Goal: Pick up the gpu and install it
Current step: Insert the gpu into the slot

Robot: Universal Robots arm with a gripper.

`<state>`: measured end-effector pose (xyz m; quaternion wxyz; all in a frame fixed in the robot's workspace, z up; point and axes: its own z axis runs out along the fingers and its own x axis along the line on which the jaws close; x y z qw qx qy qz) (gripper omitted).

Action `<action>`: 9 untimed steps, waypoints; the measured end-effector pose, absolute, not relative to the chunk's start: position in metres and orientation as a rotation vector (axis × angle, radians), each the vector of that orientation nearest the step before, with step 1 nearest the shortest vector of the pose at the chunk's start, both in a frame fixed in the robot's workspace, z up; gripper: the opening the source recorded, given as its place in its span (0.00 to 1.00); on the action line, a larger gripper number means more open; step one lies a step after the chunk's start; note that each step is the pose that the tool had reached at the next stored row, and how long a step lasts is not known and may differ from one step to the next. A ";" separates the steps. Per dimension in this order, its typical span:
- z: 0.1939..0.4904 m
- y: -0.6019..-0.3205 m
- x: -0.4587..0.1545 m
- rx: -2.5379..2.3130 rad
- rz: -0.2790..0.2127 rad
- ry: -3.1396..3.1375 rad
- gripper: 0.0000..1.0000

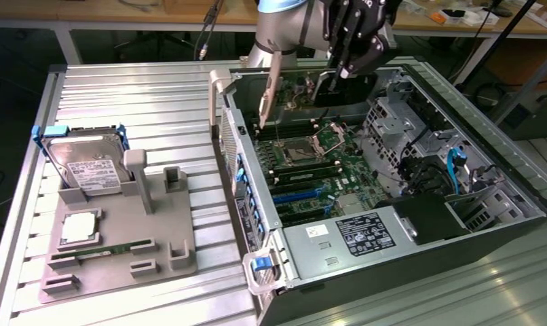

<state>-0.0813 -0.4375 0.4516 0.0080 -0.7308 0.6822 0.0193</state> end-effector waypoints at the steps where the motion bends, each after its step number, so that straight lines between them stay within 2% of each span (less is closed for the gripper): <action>1: 0.452 -0.437 -0.081 -2.298 0.061 2.118 0.27; 9: 0.452 -0.437 -0.081 -2.382 0.062 2.025 0.27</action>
